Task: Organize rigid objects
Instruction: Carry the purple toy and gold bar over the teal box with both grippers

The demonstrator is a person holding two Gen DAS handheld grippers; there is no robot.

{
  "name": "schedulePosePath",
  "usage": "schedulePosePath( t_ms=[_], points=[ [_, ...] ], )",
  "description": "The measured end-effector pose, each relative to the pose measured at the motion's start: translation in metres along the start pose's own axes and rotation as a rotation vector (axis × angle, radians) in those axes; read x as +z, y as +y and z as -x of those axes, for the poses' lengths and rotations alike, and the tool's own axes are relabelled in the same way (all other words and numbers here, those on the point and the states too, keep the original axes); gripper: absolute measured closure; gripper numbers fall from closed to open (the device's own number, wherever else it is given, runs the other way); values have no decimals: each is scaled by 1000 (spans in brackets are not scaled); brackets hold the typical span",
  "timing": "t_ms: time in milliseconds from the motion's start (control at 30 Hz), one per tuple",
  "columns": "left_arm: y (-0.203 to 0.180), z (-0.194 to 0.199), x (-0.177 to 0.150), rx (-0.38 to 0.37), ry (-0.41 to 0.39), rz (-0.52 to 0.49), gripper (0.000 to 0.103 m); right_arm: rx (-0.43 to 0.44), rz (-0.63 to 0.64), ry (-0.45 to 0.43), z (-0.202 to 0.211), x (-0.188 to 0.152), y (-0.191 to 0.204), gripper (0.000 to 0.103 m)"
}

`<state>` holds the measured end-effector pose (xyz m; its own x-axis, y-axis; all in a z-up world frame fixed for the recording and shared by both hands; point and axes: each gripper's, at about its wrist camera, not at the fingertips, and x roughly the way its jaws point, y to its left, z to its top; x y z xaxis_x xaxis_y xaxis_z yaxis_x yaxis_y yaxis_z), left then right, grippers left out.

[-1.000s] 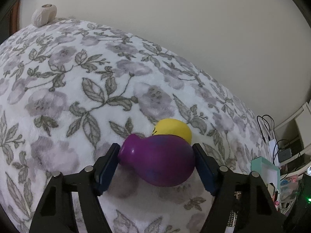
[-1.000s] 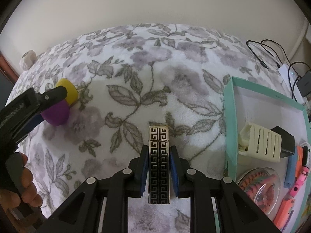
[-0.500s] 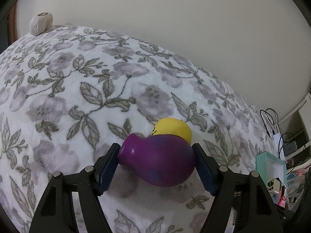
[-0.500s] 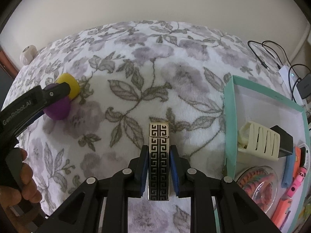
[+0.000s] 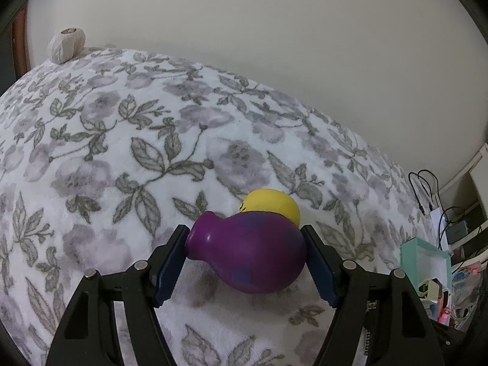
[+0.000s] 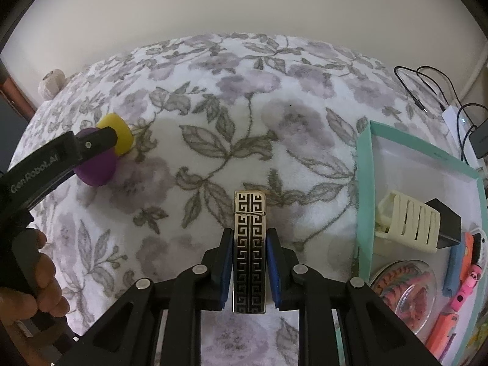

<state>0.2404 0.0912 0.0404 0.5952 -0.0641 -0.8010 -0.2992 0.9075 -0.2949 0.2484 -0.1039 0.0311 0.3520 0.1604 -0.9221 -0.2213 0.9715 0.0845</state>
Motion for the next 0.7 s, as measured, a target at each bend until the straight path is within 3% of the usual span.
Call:
schedulePosePath(
  t_ms=[333, 700],
  points=[
    [-16, 54, 18, -35, -117, -22, 28, 49, -37, -85, 37, 8, -10, 81],
    [-45, 101, 21, -78, -192, -70, 28, -11, -124, -187, 84, 11, -54, 81]
  ],
)
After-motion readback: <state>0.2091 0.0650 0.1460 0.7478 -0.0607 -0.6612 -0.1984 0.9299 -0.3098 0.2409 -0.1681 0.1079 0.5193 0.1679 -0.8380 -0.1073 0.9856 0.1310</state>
